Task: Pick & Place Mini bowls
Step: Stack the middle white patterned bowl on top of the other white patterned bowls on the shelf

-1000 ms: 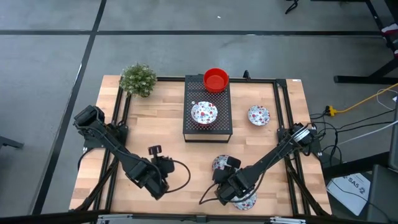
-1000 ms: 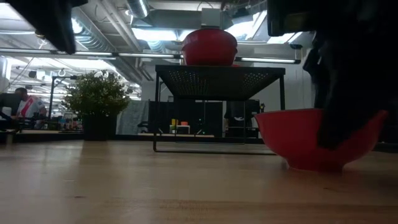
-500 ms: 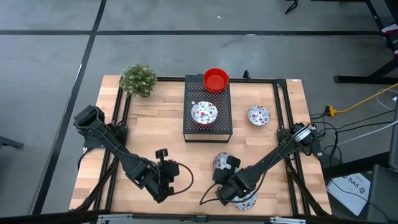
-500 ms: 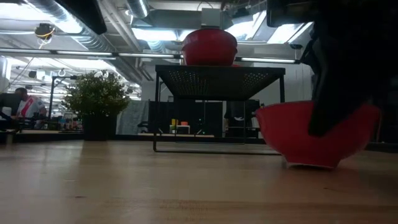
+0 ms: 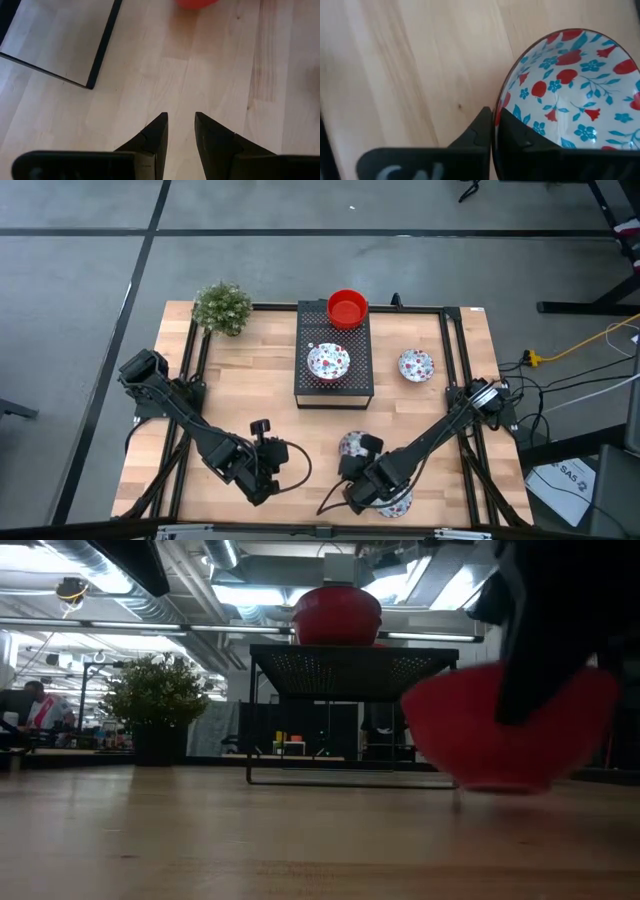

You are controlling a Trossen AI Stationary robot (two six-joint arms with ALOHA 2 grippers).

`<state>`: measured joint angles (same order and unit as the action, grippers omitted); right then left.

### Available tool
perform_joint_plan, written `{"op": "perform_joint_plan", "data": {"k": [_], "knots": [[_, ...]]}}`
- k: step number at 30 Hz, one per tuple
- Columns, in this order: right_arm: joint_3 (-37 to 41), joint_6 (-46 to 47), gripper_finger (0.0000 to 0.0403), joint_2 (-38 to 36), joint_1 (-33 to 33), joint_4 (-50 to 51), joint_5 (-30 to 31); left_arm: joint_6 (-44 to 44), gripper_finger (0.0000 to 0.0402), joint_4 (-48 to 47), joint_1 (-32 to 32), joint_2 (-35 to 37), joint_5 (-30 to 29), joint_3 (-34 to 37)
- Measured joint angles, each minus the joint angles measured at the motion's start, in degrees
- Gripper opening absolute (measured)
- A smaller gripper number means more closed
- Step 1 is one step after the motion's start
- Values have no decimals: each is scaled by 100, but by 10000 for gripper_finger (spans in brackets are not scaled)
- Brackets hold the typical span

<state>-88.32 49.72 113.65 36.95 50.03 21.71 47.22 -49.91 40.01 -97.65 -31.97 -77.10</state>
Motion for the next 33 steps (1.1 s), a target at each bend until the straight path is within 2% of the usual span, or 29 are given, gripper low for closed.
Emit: {"op": "perform_joint_plan", "data": {"k": [10, 21, 33], "knots": [[-763, -382, 15, 0, -2, 1138, 39, 0, 90, 0, 0, -2, 3, 0], [-2142, -812, 15, -4, 9, 2755, 78, 0, 90, 0, 0, -2, 5, 0], [-3444, -1180, 16, -7, 9, 3714, 670, 1, 90, 0, 0, -2, 1, 0]]}}
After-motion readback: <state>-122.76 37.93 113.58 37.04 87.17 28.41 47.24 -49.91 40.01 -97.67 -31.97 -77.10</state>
